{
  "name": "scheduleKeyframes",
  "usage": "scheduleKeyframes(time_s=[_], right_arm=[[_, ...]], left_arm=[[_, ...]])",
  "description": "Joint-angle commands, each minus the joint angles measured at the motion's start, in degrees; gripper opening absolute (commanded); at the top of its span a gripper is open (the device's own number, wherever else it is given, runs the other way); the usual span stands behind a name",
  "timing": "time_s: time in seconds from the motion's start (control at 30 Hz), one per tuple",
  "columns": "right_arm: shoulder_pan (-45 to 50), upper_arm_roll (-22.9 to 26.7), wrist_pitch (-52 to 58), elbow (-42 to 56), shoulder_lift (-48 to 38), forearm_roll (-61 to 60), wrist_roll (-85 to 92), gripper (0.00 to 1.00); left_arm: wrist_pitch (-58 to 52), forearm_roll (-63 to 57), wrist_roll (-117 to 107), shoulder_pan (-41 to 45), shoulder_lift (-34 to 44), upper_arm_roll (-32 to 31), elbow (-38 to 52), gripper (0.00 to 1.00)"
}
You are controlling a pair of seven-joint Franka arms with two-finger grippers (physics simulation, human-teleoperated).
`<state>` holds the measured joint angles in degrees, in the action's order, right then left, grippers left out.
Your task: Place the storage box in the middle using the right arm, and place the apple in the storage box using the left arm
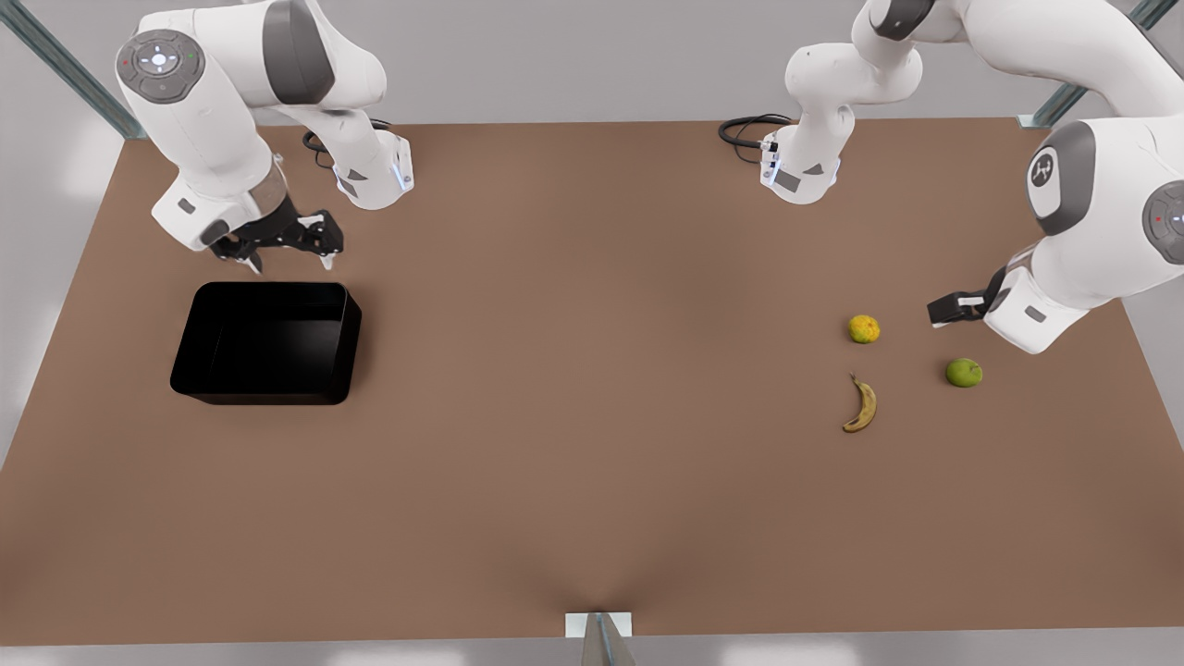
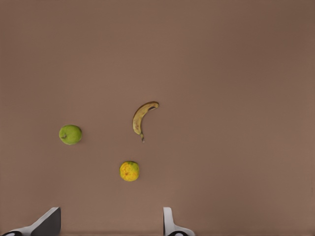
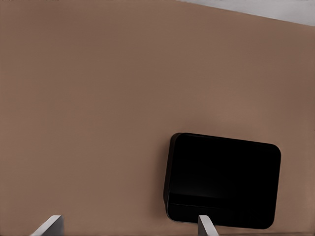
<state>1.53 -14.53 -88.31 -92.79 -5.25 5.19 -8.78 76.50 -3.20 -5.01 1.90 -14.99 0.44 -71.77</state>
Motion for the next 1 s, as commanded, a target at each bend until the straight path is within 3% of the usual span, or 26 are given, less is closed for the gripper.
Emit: scheduleKeyframes(time_s=[0.0,0.13,0.2,0.3,0.43,0.53,0.63,0.73,0.8,0.97], right_arm=[[0.4,-0.1,0.1,0.0,-0.1,0.0,0.0,1.00],[0.4,0.0,-0.9,-1.2,0.0,0.1,-0.4,1.00],[0.1,0.1,-11.6,-7.2,3.8,0.3,-0.7,1.00],[1.1,0.2,-20.8,-8.0,11.8,1.1,-1.9,1.00],[-0.5,0.7,-36.8,-17.4,12.2,4.8,-0.6,1.00],[-1.9,2.0,-39.6,-23.7,9.5,4.9,1.1,1.00],[-4.4,1.8,-39.6,-32.4,1.0,4.9,2.0,1.00],[-4.5,1.8,-45.0,-38.8,2.1,4.4,1.1,1.00],[-5.1,1.9,-45.9,-39.0,6.0,4.4,1.2,1.00],[-6.4,1.8,-47.3,-44.5,5.5,4.4,1.3,1.00]], left_arm=[[-0.1,0.2,-0.1,-0.1,0.0,0.1,0.0,1.00],[-2.1,0.2,0.2,-0.4,2.9,-1.0,-3.8,1.00],[0.2,0.3,-0.5,-0.4,8.7,-3.1,-12.5,1.00],[2.5,0.2,-7.8,-0.1,8.3,-8.2,-15.2,1.00],[10.9,0.2,-9.7,-0.2,7.2,-9.0,-22.2,1.00],[10.2,-0.7,-9.8,-0.4,5.1,-8.9,-20.5,1.00],[8.9,-0.6,-9.1,-0.8,4.4,-8.5,-18.9,1.00],[9.4,-1.1,-9.0,-0.8,3.0,-8.5,-19.5,1.00],[18.2,0.3,-8.6,-3.6,8.2,-8.6,-30.7,1.00],[12.1,2.5,-4.2,-4.8,2.0,-8.6,-30.4,1.00]])
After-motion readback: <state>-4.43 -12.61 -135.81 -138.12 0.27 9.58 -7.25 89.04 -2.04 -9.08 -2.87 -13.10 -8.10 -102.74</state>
